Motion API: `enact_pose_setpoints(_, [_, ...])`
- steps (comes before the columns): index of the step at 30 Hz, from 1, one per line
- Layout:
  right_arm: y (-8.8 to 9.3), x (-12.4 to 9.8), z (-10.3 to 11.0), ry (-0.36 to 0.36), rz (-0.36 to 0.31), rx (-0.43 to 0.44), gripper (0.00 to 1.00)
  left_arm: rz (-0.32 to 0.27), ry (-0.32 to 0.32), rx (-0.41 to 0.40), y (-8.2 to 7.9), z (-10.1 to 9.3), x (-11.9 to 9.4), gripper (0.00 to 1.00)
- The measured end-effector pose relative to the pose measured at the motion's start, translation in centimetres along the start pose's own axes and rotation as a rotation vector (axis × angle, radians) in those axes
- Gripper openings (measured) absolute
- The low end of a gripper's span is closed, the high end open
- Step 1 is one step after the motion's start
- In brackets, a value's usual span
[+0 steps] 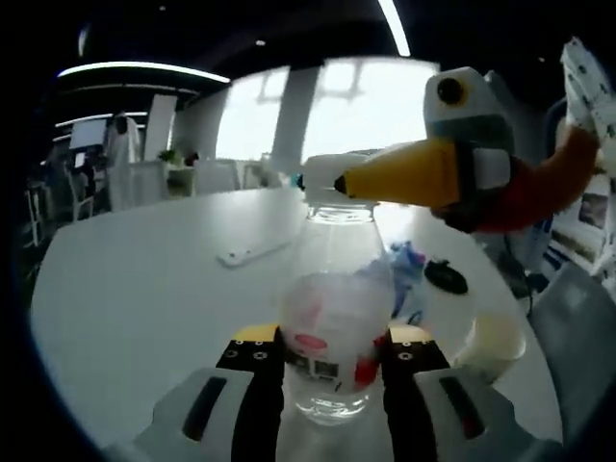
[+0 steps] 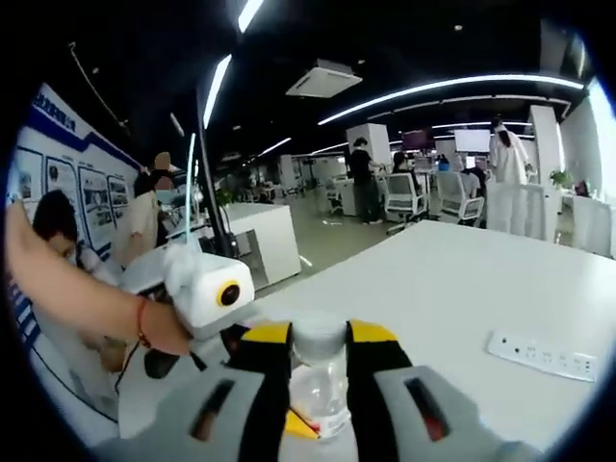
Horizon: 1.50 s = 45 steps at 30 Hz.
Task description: Arrange the tabletop items into an orderly group along one side of the table until the central work area is clear of visible clutter.
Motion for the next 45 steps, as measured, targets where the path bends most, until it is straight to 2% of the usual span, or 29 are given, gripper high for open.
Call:
enact_pose_setpoints(20, [0.9, 0.0, 1.6, -0.017, 0.041, -0.075, 0.18, -0.003, -0.019, 0.106, 1.1, -0.3, -0.7, 0.36])
enact_pose_setpoints(45, [1.3, -0.7, 2.5, 0.003, 0.067, -0.124, 0.19, -0.030, -0.005, 0.116, 1.3, -1.5, -1.1, 0.37])
Point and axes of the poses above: the point that each gripper's makers call its tool centre point, and the gripper's own axes: x roughly forward along the fingers, z roughly to its left, y roughly out of its underside, the point moved 4 cm from there along -x, roughly backward along the fingers, and after that the axes turned 8 degrees about -y, right-handed, at the moved point
